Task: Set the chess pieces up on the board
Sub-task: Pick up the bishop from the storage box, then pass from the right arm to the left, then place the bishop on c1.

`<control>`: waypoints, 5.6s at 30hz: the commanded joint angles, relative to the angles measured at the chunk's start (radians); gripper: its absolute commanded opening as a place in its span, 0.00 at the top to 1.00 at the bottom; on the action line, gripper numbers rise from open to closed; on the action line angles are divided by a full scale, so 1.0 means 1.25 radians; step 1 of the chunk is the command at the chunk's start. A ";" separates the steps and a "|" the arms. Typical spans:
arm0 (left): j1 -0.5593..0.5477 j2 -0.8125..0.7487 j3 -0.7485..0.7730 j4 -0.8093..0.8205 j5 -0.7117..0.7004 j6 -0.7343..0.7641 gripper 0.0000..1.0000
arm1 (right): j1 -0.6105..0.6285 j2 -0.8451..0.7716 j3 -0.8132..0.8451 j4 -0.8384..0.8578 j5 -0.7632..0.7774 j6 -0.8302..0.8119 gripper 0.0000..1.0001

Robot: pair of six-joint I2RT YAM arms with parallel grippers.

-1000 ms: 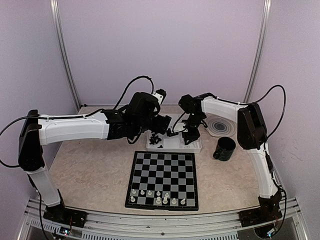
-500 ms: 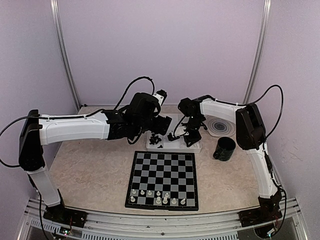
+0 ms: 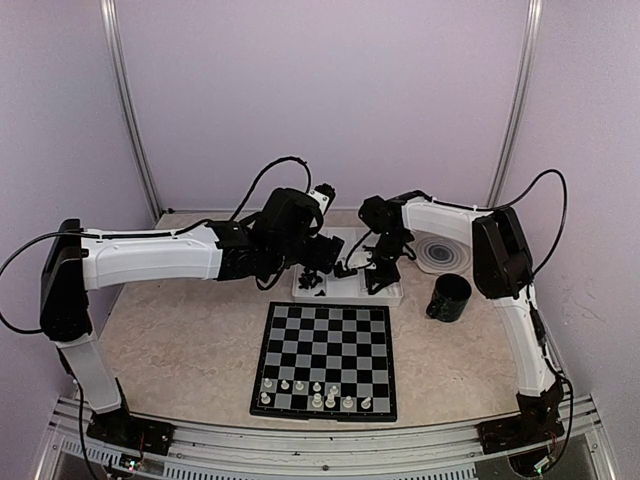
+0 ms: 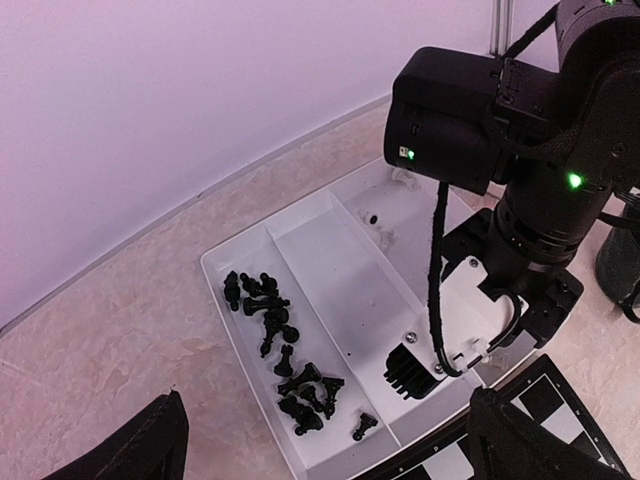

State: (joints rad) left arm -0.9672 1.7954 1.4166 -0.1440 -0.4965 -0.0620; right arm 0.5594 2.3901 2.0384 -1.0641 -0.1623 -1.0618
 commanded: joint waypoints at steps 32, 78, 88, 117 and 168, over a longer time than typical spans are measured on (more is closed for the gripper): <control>0.154 0.104 -0.077 0.436 0.841 -0.565 0.43 | -0.141 -0.443 -0.467 0.377 -0.596 0.291 0.87; 0.128 0.166 0.054 0.211 0.795 -0.483 0.97 | -0.122 -0.443 -0.451 0.298 -0.616 0.237 0.69; -0.003 -0.113 -0.074 -0.280 0.477 -0.201 0.98 | -0.169 -0.447 -0.444 0.246 -0.578 0.198 0.52; -0.245 -0.127 -0.272 -0.380 0.385 -0.259 1.00 | -0.169 -0.397 -0.441 0.252 -0.529 0.213 0.43; -0.041 -0.154 -0.031 -0.407 0.315 -0.070 0.56 | -0.153 -0.364 -0.297 0.178 -0.278 0.200 0.39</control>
State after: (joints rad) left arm -1.1206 1.6344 1.3048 -0.7437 -0.0486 -0.2260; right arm 0.3531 1.9137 1.5948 -0.8062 -0.6212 -0.7933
